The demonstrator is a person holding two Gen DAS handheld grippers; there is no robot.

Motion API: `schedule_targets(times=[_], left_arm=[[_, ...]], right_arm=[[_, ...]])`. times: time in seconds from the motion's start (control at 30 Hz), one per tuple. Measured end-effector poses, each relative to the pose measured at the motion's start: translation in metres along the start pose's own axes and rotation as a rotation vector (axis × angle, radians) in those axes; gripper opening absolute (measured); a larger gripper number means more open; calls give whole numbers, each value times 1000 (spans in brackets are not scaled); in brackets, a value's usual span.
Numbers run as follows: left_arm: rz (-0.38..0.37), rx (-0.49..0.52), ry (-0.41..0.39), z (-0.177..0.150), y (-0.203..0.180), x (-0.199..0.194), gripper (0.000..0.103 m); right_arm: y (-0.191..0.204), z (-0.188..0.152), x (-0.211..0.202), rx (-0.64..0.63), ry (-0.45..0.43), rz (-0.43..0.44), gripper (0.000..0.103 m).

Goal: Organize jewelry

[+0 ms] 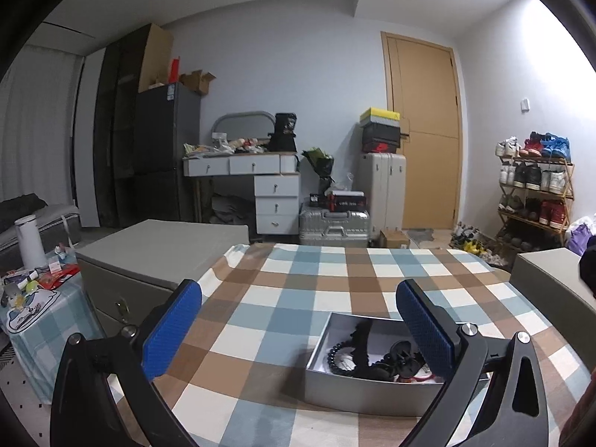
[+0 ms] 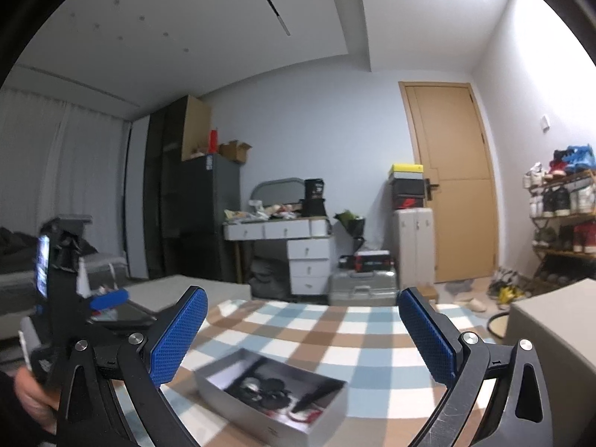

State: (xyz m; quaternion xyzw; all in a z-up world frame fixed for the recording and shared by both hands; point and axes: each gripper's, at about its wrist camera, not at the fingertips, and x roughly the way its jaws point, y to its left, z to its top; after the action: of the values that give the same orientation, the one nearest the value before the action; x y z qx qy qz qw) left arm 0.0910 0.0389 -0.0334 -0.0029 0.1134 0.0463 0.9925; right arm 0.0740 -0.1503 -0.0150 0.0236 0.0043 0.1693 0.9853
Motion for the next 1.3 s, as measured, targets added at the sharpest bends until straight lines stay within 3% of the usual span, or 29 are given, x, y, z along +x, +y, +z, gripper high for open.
schedule_targets(times=[0.4,0.73,0.87,1.3], left_arm=[[5,37,16,-22,-7,5,102],[-22,37,96,-28,-8,12,102],[-13,10,84,-28,-4,6,102],[-15,9,81,-27,-5,3,102]], right_arm=[[-7,-43,20,-42,129,-70,103],[-15,-53,41,-13,278,-65,103],[-4,-55,40,-64,282,-43,103],[-7,-53,43,-46,290,-33,103]])
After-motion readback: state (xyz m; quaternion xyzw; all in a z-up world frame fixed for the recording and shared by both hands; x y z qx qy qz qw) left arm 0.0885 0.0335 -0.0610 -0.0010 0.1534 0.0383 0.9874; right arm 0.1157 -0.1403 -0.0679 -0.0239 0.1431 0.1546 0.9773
